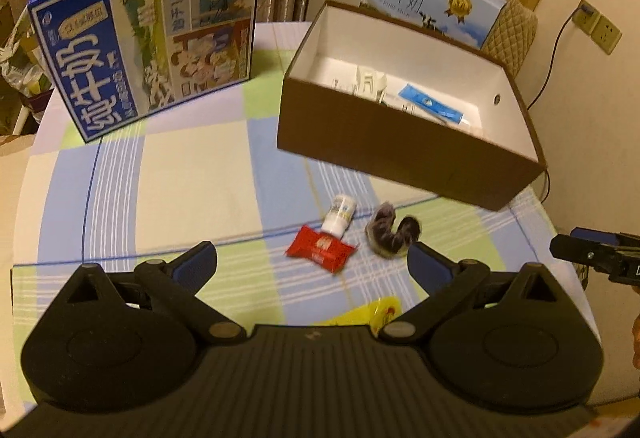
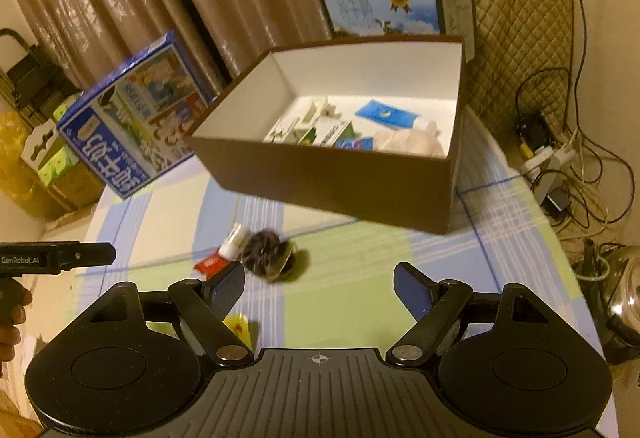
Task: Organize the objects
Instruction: 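Move both tools back over the remaining items on the table, then move the right gripper down over the yellow snack bag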
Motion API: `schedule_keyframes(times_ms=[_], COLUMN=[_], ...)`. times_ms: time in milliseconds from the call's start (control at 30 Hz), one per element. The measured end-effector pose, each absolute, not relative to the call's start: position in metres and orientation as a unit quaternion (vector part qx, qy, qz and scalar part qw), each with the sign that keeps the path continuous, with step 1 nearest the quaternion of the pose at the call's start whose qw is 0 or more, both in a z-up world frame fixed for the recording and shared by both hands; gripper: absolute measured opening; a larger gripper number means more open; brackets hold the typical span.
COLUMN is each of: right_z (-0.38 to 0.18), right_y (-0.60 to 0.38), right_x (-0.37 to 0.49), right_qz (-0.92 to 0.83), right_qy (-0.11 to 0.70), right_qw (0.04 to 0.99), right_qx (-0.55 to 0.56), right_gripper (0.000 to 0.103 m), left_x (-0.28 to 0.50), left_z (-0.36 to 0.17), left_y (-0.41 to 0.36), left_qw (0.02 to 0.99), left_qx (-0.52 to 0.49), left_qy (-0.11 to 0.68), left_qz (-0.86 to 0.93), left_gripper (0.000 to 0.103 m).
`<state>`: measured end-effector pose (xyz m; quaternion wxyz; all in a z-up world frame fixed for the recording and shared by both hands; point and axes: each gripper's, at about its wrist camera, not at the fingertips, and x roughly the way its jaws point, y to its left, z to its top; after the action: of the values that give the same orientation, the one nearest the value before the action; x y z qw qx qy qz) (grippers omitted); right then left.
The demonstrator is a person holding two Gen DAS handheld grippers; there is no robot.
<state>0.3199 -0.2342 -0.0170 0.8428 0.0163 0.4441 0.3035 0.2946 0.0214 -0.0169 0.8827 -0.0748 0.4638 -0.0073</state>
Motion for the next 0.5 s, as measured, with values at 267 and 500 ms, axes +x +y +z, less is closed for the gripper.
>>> schedule_keyframes(times_ms=[267, 500], right_z=[-0.034, -0.045], right_y=[-0.219, -0.205], right_x=[0.303, 0.295], right_qz=[0.316, 0.329], right_qy=[0.459, 0.472], right_qw=[0.830, 0.818], right_qx=[-0.005, -0.014], right_gripper=[0.079, 0.079], left_x=[0.280, 0.273], left_z=[-0.031, -0.043], left_y=[0.021, 0.020], left_qw=[0.876, 0.871], left_qx=[-0.074, -0.067], left_qy=[0.476, 0.487], left_qz=[-0.006, 0.008], left_gripper=[0.100, 0.100])
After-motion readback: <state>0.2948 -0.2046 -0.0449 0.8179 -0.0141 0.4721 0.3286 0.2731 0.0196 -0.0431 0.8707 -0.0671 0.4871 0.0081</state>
